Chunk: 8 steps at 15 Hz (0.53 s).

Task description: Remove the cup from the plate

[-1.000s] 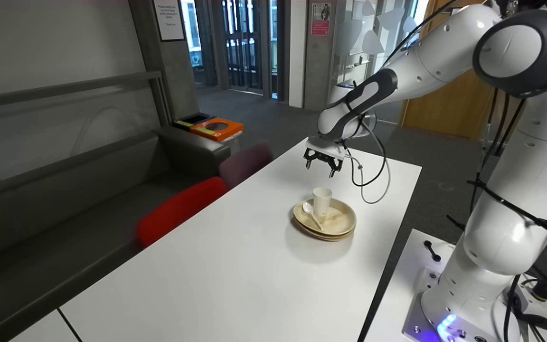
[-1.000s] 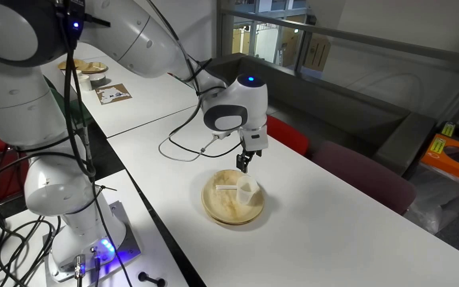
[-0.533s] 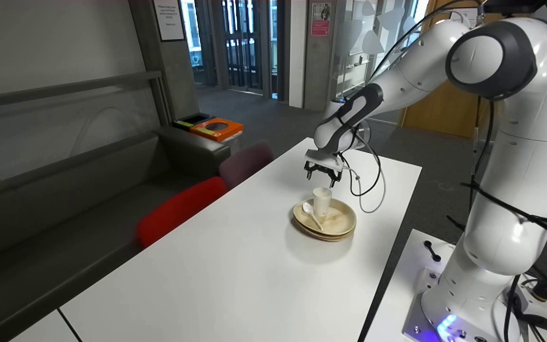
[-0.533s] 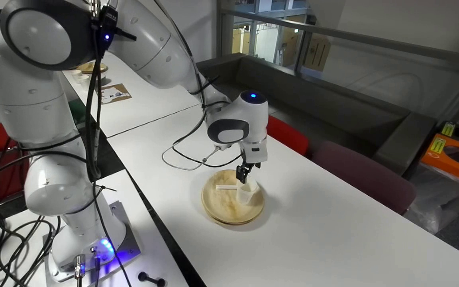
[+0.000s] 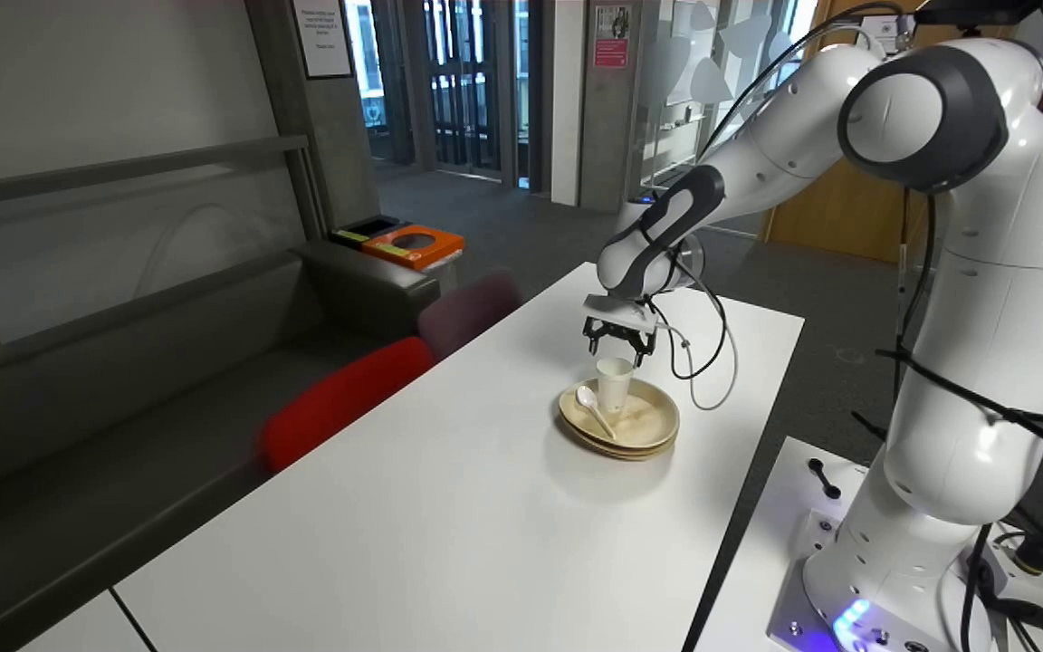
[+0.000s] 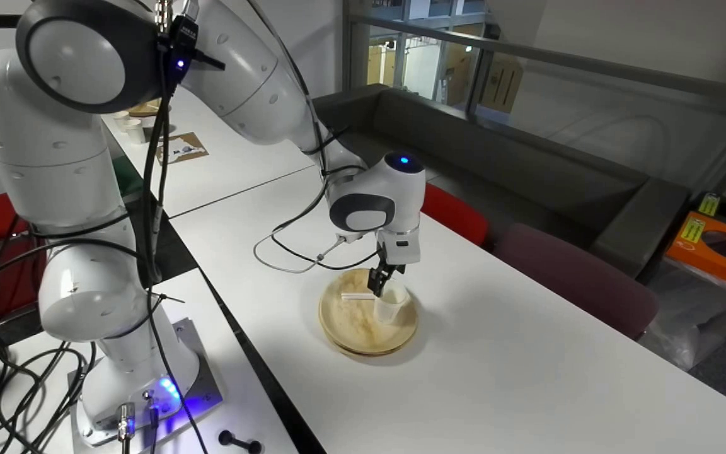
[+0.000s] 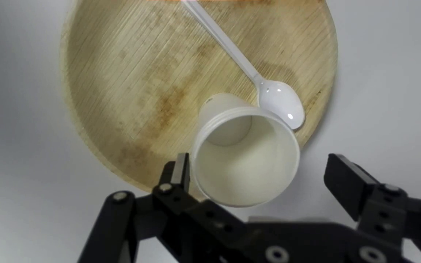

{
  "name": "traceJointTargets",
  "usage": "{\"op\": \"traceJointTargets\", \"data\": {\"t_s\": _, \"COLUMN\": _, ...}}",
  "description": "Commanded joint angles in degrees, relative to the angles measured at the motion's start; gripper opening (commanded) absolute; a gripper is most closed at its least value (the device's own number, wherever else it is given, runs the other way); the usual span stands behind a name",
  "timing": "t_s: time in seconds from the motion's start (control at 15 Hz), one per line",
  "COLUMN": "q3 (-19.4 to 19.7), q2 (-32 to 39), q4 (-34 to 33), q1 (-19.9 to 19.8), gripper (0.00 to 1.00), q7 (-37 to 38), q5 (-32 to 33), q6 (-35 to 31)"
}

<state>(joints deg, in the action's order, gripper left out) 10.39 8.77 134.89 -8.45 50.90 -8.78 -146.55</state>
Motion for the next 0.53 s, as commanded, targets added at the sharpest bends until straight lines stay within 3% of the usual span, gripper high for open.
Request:
{"op": "traceJointTargets", "data": {"t_s": 0.0, "q3": 0.5, "q2": -1.2, "q4": -0.2, "q1": -0.2, "gripper": 1.00, "q7": -2.3, "q5": -0.5, "q6": 3.8}}
{"op": "traceJointTargets", "data": {"t_s": 0.47, "q3": 1.4, "q2": -0.7, "q4": -0.4, "q1": -0.3, "gripper": 1.00, "q7": -1.9, "q5": 0.5, "q6": 5.8}}
